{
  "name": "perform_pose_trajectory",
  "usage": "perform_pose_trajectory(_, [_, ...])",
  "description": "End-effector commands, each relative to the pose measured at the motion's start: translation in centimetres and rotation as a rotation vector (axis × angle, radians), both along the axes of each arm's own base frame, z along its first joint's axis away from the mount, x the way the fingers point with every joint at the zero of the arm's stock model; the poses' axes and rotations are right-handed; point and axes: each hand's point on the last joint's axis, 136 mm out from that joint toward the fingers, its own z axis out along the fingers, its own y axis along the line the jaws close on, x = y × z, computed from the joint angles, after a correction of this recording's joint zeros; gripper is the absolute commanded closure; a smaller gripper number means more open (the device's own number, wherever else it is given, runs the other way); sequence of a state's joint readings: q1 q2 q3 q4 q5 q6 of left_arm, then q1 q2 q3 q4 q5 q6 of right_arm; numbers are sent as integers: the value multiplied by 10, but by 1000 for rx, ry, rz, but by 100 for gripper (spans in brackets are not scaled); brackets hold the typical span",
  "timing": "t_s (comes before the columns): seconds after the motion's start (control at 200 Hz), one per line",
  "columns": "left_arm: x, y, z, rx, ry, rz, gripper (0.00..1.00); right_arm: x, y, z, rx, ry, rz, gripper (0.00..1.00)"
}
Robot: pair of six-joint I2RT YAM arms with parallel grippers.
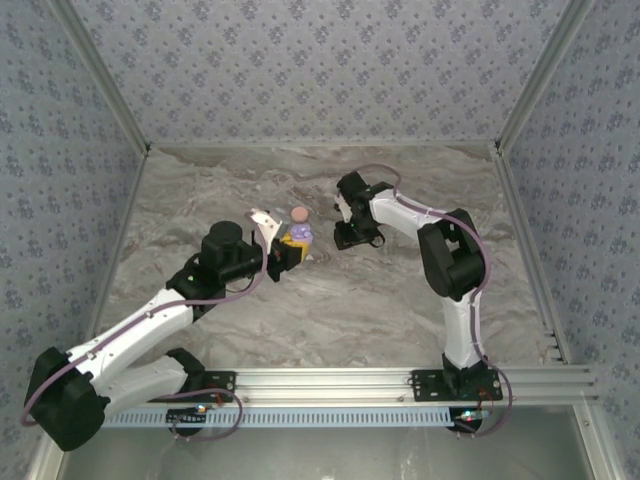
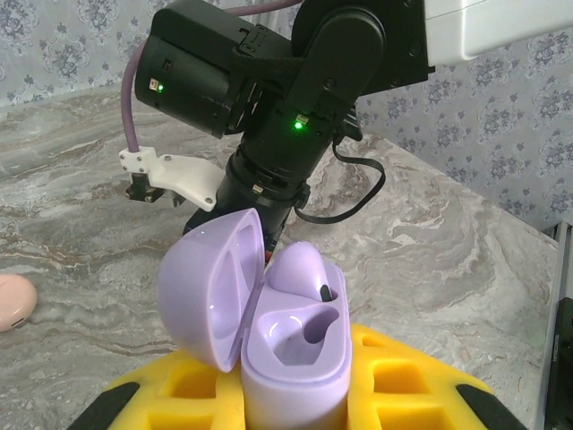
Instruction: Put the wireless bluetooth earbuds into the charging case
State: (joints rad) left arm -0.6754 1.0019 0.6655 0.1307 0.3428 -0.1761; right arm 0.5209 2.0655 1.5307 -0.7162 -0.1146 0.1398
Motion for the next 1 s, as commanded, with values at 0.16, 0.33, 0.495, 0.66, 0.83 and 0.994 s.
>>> perform_pose_trajectory(0.16, [-1, 1, 13, -27, -34, 5, 90, 3, -4, -7, -97, -4, -9, 57])
perform_pose_trajectory(0.33, [-1, 1, 15, -30, -37, 7, 90, 7, -1, -7, -99, -11, -21, 57])
perform_pose_trajectory(0.495, [-1, 0, 15, -28, -35, 6, 90, 6, 0, -11, -113, -1, -29, 59])
perform_pose_trajectory(0.66, [-1, 0, 14, -28, -35, 6, 90, 6, 1, -13, -124, 5, -31, 61])
perform_pose_trajectory(0.83, [0, 1, 14, -29, -33, 9, 90, 7, 0, -14, -144, 4, -34, 62])
perform_pose_trajectory(0.994, [0, 0, 12, -27, -29, 8, 90, 5, 1, -16, -152, 12, -29, 63])
